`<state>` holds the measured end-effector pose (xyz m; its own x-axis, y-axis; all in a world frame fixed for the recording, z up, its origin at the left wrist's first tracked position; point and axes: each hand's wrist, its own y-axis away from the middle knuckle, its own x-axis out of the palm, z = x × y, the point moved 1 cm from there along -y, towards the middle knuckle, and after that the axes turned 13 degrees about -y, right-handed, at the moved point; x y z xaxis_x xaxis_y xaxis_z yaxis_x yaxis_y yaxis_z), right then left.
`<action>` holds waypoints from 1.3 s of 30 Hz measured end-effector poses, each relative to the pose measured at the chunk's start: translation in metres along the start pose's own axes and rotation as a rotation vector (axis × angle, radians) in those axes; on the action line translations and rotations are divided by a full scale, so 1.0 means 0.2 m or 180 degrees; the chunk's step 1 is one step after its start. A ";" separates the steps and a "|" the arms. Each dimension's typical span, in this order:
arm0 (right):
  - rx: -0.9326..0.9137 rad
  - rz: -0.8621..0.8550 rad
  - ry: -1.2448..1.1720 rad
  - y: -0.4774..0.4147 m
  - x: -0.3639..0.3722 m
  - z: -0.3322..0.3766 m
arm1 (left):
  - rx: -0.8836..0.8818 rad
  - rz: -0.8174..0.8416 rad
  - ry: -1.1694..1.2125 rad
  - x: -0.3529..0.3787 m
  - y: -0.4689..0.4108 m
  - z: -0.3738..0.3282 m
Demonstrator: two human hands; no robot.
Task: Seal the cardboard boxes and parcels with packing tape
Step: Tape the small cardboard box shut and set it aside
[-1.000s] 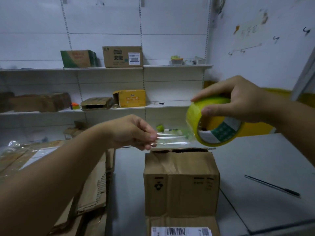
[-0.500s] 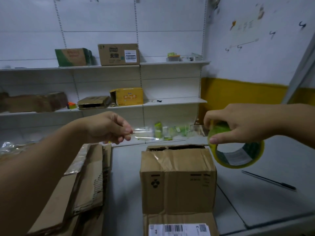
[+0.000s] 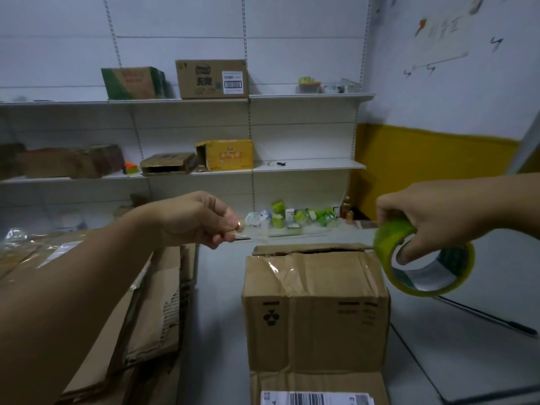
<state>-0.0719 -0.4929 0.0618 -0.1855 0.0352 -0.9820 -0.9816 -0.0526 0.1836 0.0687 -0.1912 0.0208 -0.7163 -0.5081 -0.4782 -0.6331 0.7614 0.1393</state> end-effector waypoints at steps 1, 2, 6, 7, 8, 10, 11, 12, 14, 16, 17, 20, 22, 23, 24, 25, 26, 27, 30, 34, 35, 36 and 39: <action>-0.0018 -0.0043 -0.0094 0.01 -0.01 -0.01 | 0.0047 -0.0017 0.0026 -0.02 0.01 0.00; -0.0071 -0.0107 -0.0359 0.02 -0.01 -0.03 | 0.0111 -0.0069 0.0064 -0.04 0.02 0.00; -0.0676 -0.0391 -0.3016 0.08 -0.03 -0.16 | 0.0467 -0.0005 0.0370 -0.08 0.04 0.00; -0.0788 -0.0489 -0.3299 0.08 -0.02 -0.19 | 0.0490 -0.0001 0.0421 -0.08 0.04 0.01; -0.0882 -0.0584 -0.3348 0.08 -0.01 -0.21 | 0.0470 -0.0046 0.0430 -0.07 0.04 0.02; -0.0965 -0.0715 -0.3041 0.09 0.02 -0.21 | 0.0431 -0.0072 0.0385 -0.06 0.03 0.03; -0.0961 -0.0722 -0.2808 0.09 0.02 -0.19 | 0.0394 -0.0089 0.0332 -0.05 0.02 0.04; -0.0917 -0.0697 -0.2587 0.10 0.02 -0.17 | 0.0355 -0.0133 0.0288 -0.03 0.02 0.03; -0.0833 -0.0654 -0.2232 0.11 -0.01 -0.14 | 0.0293 -0.0197 0.0229 -0.03 0.03 0.02; -0.0639 -0.0458 -0.1882 0.12 -0.04 -0.11 | 0.0244 -0.0158 0.0156 -0.03 0.04 0.00; -0.0507 -0.0330 -0.1638 0.13 -0.05 -0.10 | 0.0223 -0.0151 0.0148 -0.04 0.05 0.00; -0.0174 -0.0115 -0.0956 0.12 -0.05 -0.07 | 0.0155 -0.0176 0.0169 -0.04 0.07 0.01; -0.0066 -0.0080 -0.0819 0.09 -0.07 -0.05 | 0.0111 -0.0242 0.0268 -0.04 0.07 0.03; -0.0025 -0.0028 -0.0805 0.08 -0.08 -0.04 | 0.0089 -0.0259 0.0299 -0.04 0.08 0.04; 0.0003 0.0050 -0.0792 0.07 -0.09 -0.04 | 0.0051 -0.0276 0.0321 -0.04 0.09 0.04; 0.0024 0.0136 -0.0765 0.05 -0.10 -0.03 | 0.0026 -0.0296 0.0329 -0.04 0.10 0.05; 0.0040 0.0207 -0.0704 0.04 -0.11 -0.02 | -0.0011 -0.0323 0.0308 -0.05 0.11 0.05; 0.0061 0.0265 -0.0620 0.02 -0.11 -0.01 | -0.0040 -0.0331 0.0282 -0.05 0.11 0.06; 0.0118 0.0449 -0.0399 -0.02 -0.12 0.01 | -0.0102 -0.0379 0.0299 -0.05 0.14 0.10; 0.0412 0.0778 -0.0067 -0.03 -0.08 0.02 | -0.0098 -0.0299 0.0389 -0.08 0.19 0.14; 0.0461 0.0810 -0.0027 -0.03 -0.07 0.02 | -0.0164 -0.0303 0.0343 -0.08 0.18 0.14; 0.0490 0.0840 -0.0001 -0.03 -0.06 0.03 | -0.0267 -0.0361 0.0322 -0.07 0.18 0.15; 0.0541 0.0947 0.0066 -0.06 0.00 0.04 | -0.0537 -0.0383 0.0092 -0.02 0.15 0.22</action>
<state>-0.0605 -0.4842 0.0593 -0.4655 0.0230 -0.8847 -0.8785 0.1096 0.4651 0.0657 -0.1489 -0.0106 -0.6392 -0.6045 -0.4753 -0.7530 0.6175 0.2272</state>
